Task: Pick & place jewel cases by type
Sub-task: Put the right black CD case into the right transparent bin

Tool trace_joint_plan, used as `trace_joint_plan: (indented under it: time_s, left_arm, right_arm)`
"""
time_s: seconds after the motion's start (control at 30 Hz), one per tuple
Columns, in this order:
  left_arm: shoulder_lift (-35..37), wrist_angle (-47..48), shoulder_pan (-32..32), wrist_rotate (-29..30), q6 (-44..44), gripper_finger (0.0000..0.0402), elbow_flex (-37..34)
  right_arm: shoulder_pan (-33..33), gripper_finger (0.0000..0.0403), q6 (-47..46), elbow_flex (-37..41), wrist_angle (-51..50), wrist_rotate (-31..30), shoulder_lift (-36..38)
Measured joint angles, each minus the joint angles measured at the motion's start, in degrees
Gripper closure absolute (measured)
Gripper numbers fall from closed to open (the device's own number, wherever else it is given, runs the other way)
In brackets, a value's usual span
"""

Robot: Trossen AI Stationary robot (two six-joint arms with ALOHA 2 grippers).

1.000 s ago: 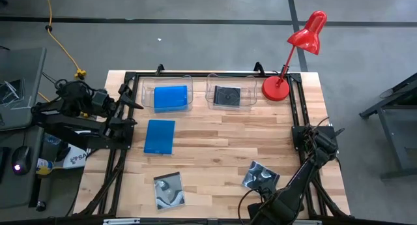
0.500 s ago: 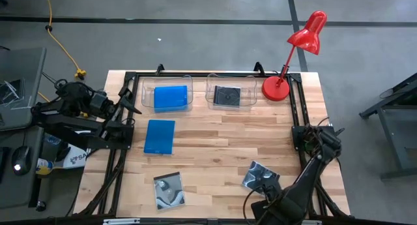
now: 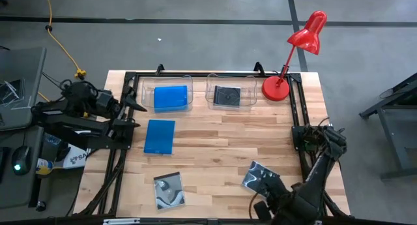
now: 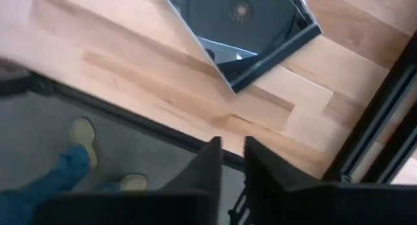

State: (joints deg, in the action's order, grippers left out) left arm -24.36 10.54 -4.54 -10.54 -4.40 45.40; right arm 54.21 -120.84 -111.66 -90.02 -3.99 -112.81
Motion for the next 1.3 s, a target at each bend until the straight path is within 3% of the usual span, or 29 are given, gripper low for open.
trace_joint_plan:
  time_s: [0.1, 0.3, 0.47, 0.77, 1.0, 1.3]
  left_arm:
    - [-2.3, -7.7, 0.0, -0.1, -1.8, 0.0154, -3.4]
    - [-9.4, -21.6, 0.0, 1.6, -7.0, 0.0154, -9.3]
    - [-18.7, -28.1, -0.7, 3.8, -10.9, 0.0154, -10.0]
    - [-39.4, -48.3, -10.2, 11.4, -16.7, 0.0154, -10.0]
    - [-54.0, -51.1, -16.4, 18.8, -21.8, 0.0154, -3.8]
    - [-68.5, -50.6, -18.5, 16.6, -23.0, 0.0154, 9.7]
  right_arm:
    - [2.0, 0.0395, -0.1, 0.0, 0.0, 0.1, 0.0]
    - [6.8, 0.0400, -1.6, 0.0, 0.0, 1.5, 0.0]
    - [11.1, 0.0402, -1.9, 0.0, 0.0, 2.2, 0.0]
    - [16.4, 0.0403, -2.1, 1.6, 0.1, 1.9, 0.0]
    - [17.4, 0.0402, -1.4, 4.7, 3.2, -2.7, 0.0]
    - [14.6, 0.0402, 4.2, 5.6, 6.1, -15.8, 0.0]
